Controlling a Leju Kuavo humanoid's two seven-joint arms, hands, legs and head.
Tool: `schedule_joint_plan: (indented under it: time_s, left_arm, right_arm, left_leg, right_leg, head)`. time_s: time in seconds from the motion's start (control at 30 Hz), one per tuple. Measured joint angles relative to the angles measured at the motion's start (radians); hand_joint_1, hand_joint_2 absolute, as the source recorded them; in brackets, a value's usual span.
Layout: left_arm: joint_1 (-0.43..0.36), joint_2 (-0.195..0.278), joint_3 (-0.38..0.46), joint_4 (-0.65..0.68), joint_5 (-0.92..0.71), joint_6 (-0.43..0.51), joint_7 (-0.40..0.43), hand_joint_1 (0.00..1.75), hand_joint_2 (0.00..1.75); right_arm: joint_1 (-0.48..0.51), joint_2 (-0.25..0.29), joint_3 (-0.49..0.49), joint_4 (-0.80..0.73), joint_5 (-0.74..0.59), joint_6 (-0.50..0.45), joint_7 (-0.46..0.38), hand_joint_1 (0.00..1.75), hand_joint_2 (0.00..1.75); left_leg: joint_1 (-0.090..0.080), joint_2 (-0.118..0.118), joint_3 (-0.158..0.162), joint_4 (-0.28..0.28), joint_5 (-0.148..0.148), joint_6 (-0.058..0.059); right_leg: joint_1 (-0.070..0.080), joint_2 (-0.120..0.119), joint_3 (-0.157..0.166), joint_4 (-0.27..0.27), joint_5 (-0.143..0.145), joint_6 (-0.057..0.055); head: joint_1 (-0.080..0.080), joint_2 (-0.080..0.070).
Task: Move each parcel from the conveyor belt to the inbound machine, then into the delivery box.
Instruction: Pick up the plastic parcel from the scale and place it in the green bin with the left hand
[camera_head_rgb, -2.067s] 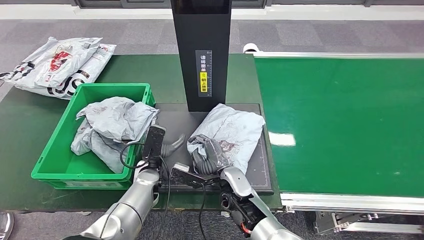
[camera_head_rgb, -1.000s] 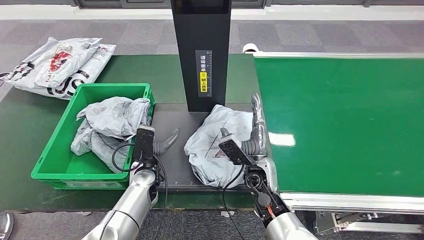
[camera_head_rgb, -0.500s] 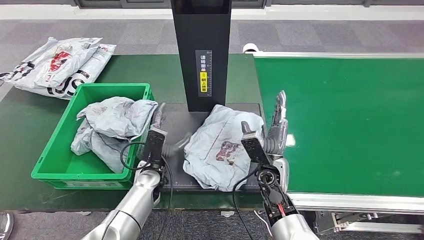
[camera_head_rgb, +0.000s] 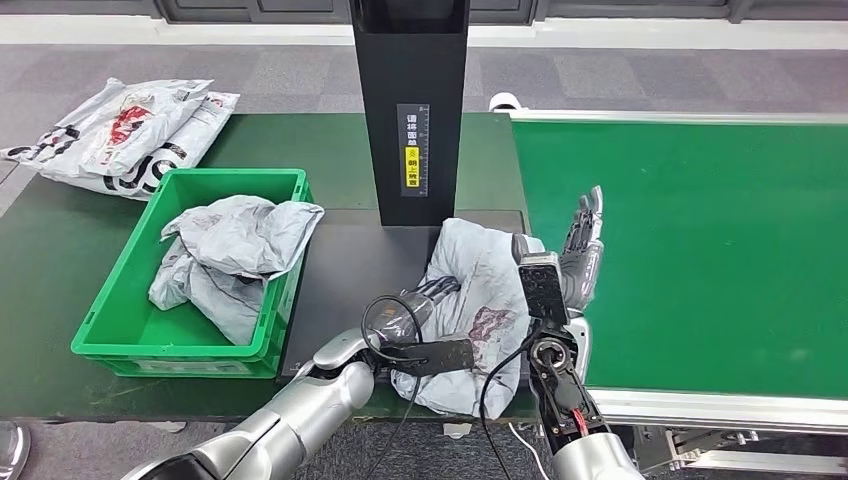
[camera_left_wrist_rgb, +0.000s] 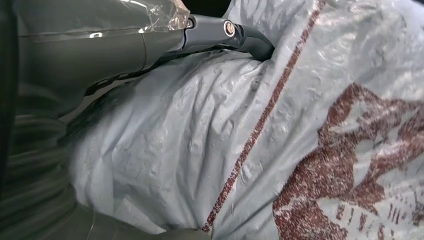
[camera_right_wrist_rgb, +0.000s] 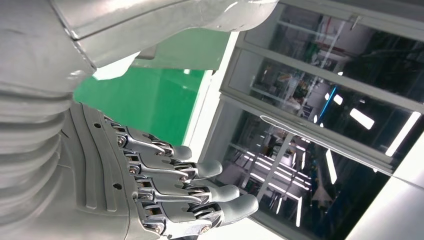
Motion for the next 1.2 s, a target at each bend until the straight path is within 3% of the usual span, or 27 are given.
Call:
schedule_joint_plan:
  time_s: [0.1, 0.2, 0.4, 0.73, 0.83, 0.97, 1.1, 1.2]
  left_arm:
    - [-0.01, -0.001, -0.035, 0.007, -0.053, -0.01, 0.054, 1.75, 1.75]
    - [-0.015, -0.001, -0.061, 0.013, -0.081, 0.029, 0.086, 1.75, 1.75]
    - [-0.022, 0.0, -0.073, 0.02, -0.096, 0.257, 0.103, 1.75, 1.75]
    - [-0.026, 0.0, -0.073, 0.025, -0.097, 0.293, 0.102, 1.75, 1.75]
    - [-0.025, -0.001, -0.068, 0.026, -0.072, 0.355, 0.074, 1.75, 1.75]
    - [-0.027, -0.005, -0.008, 0.017, 0.02, 0.462, -0.028, 1.75, 1.75]
    - [-0.062, -0.01, 0.116, -0.037, 0.126, 0.539, -0.156, 1.75, 1.75]
    - [-0.119, -0.011, 0.205, -0.12, 0.103, 0.59, -0.132, 1.75, 1.75]
  right_arm:
    - [0.001, -0.004, 0.003, -0.012, 0.003, 0.01, 0.002, 0.0, 1.75]
    - [0.002, -0.004, 0.005, -0.019, 0.004, 0.013, 0.002, 0.0, 1.75]
    - [0.028, -0.005, 0.005, -0.046, 0.013, 0.014, 0.008, 0.0, 1.75]
    - [0.049, -0.007, 0.005, -0.058, 0.017, 0.014, 0.013, 0.0, 1.75]
    - [0.054, -0.007, 0.005, -0.061, 0.022, 0.013, 0.017, 0.0, 1.75]
    - [0.074, -0.007, 0.005, -0.079, 0.032, 0.008, 0.022, 0.0, 1.75]
    - [0.083, -0.007, 0.005, -0.083, 0.029, 0.005, 0.019, 0.0, 1.75]
    - [0.082, -0.007, 0.005, -0.082, 0.029, 0.003, 0.019, 0.0, 1.75]
  left_leg:
    - [0.0, 0.0, 0.008, 0.0, -0.003, 0.001]
    - [0.0, 0.001, 0.011, -0.001, -0.009, 0.0]
    - [0.0, 0.004, 0.025, 0.0, -0.006, -0.001]
    - [0.0, 0.005, 0.018, -0.001, -0.007, -0.003]
    - [0.0, 0.006, 0.017, -0.001, -0.007, -0.003]
    - [0.0, 0.006, 0.013, -0.001, -0.006, -0.003]
    - [0.0, 0.007, 0.005, 0.0, -0.003, -0.004]
    - [0.001, 0.007, -0.001, 0.0, -0.001, -0.004]
  right_leg:
    - [0.0, -0.001, 0.011, -0.001, -0.004, 0.001]
    - [0.0, 0.0, 0.018, -0.003, -0.009, -0.001]
    - [0.0, 0.005, 0.021, -0.002, -0.003, -0.001]
    - [0.001, 0.007, 0.014, -0.001, -0.003, -0.002]
    - [0.001, 0.007, 0.012, -0.001, -0.003, -0.002]
    - [0.001, 0.008, 0.007, 0.0, -0.003, -0.003]
    - [0.001, 0.008, 0.0, 0.001, 0.0, -0.003]
    - [0.001, 0.008, -0.007, 0.002, 0.002, -0.004]
  head:
    - [0.0, 0.0]
    - [0.0, 0.0]
    - [0.0, 0.0]
    - [0.0, 0.0]
    - [0.0, 0.0]
    - [0.0, 0.0]
    - [0.0, 0.0]
    - [0.0, 0.0]
